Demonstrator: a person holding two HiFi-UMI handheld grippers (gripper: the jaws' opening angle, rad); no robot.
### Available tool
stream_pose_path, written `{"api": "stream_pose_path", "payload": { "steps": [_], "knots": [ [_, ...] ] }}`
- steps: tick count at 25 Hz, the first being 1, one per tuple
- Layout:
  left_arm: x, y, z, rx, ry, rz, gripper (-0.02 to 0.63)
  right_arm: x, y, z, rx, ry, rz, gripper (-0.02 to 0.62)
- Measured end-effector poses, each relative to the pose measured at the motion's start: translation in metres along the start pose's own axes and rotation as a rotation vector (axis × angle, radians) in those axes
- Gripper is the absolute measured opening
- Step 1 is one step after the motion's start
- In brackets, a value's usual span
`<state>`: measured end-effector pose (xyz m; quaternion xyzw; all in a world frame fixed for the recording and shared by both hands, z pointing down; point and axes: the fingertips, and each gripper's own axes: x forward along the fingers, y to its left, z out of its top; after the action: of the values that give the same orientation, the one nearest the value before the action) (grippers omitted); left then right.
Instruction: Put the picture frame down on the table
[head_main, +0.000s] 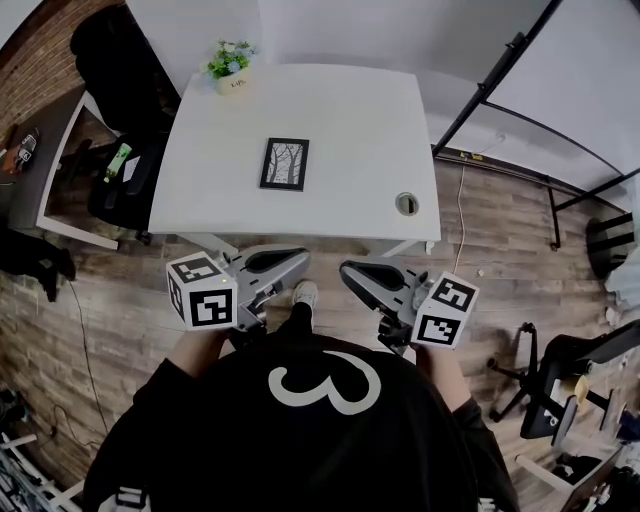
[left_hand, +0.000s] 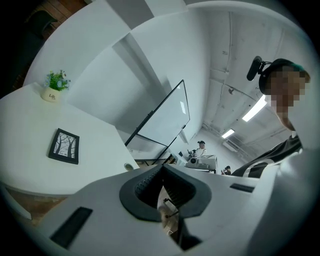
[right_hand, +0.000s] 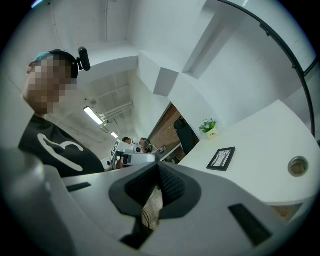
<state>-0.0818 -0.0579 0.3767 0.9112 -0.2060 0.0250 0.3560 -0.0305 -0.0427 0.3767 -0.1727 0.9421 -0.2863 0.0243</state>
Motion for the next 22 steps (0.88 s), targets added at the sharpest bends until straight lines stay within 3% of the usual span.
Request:
{"api": "stream_pose_path", "payload": {
  "steps": [10,22],
  "knots": [
    [-0.011,-0.030,-0.012,0.015,-0.013,0.005,0.015,-0.017,0.026,-0.007,-0.049,-0.021,-0.003,0.023],
    [-0.019,-0.039,-0.042,-0.033,-0.031,0.015,0.015,-0.030,0.034,-0.025,-0.035,-0.016,-0.026,0.022]
  ]
}}
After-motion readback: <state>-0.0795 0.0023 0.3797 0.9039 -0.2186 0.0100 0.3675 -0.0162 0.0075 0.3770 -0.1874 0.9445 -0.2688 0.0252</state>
